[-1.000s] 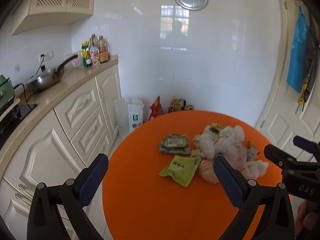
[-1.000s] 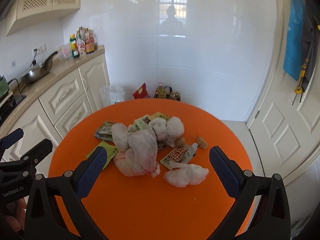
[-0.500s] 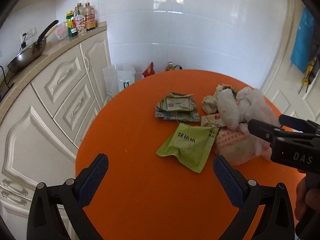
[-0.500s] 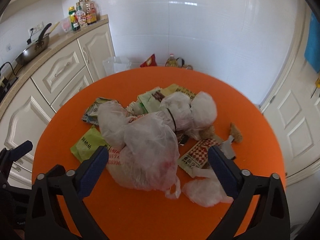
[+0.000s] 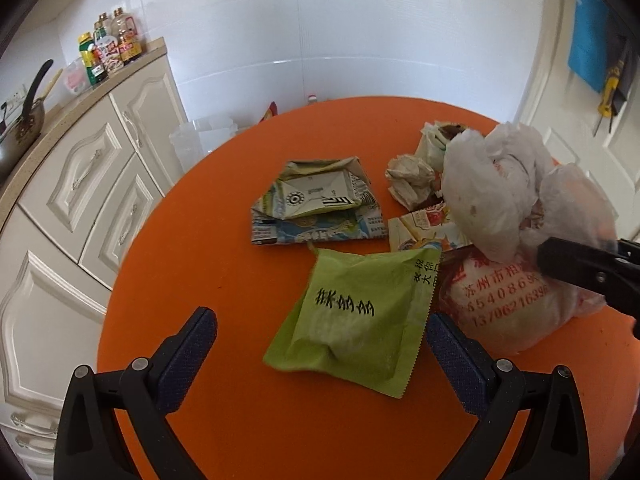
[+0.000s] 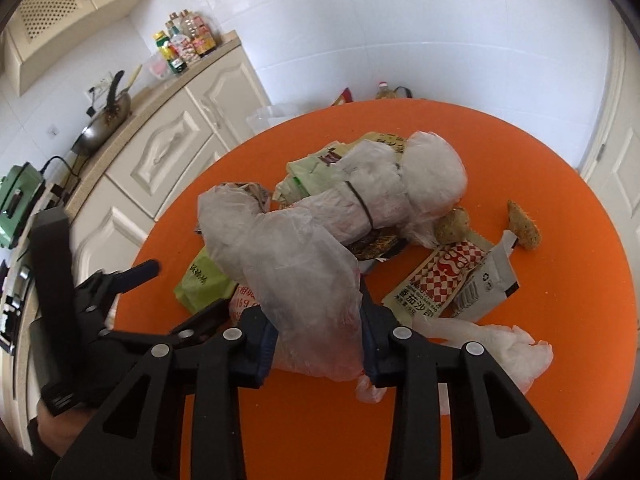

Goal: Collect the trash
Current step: 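Grasp the clear plastic bag with the right gripper while the left grasps the green packet, then carry the bag and green packet in both grippers over the blue bucket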

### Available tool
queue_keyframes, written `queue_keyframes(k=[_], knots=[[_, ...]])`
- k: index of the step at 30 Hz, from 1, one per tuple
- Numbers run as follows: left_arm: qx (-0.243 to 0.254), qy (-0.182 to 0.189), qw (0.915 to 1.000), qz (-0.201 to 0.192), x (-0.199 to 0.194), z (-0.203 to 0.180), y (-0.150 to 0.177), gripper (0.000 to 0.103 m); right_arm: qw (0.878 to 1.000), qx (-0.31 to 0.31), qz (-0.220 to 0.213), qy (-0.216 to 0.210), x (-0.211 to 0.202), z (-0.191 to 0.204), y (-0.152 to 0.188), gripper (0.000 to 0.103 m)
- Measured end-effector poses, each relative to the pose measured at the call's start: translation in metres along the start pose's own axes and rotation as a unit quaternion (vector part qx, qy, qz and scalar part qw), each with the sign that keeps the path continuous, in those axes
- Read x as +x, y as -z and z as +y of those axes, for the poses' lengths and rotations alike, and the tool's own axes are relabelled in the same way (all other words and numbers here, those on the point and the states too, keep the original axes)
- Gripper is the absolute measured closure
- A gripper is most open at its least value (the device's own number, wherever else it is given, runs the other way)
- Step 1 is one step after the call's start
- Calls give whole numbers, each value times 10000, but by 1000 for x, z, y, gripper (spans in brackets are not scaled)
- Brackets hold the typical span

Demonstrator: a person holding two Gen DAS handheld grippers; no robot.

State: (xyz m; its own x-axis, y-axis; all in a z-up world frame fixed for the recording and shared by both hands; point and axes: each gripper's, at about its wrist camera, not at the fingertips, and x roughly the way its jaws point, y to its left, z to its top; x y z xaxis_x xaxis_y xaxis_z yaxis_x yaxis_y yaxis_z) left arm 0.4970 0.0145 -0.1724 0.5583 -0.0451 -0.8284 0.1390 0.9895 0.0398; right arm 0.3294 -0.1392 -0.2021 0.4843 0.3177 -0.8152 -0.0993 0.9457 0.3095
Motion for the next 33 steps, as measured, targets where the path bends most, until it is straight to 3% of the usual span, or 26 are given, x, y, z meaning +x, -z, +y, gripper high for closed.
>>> queue_keyframes(k=[3, 5, 6, 8, 11, 16, 22, 33], knots=[[10, 46, 9999, 120, 13, -1, -1, 1, 10000, -81, 42, 19, 3, 4, -2, 56], [-102, 107, 9999, 81, 15, 1, 0, 8, 9999, -120, 25, 5, 4, 6, -3, 56], [-100, 97, 9999, 51, 14, 1, 0, 13, 9999, -128, 17, -1, 5, 7, -3, 61], [-156, 115, 9998, -22, 10, 4, 3, 40, 9999, -133, 4, -72, 5, 8, -4, 72], [-291, 241, 9993, -33, 2, 15, 10, 60, 9996, -165, -72, -195, -4, 11, -1, 76], [-452, 432, 9980, -26, -11, 27, 23, 68, 9993, -107, -243, -263, -26, 13, 7, 77], [-643, 588, 9961, -99, -41, 34, 51, 70, 9985, 82, -459, -303, -60, 2, 17, 77], [-362, 1006, 9928, -543, -145, 11, 79, 70, 9941, 385, -990, -237, -124, -28, 47, 77]])
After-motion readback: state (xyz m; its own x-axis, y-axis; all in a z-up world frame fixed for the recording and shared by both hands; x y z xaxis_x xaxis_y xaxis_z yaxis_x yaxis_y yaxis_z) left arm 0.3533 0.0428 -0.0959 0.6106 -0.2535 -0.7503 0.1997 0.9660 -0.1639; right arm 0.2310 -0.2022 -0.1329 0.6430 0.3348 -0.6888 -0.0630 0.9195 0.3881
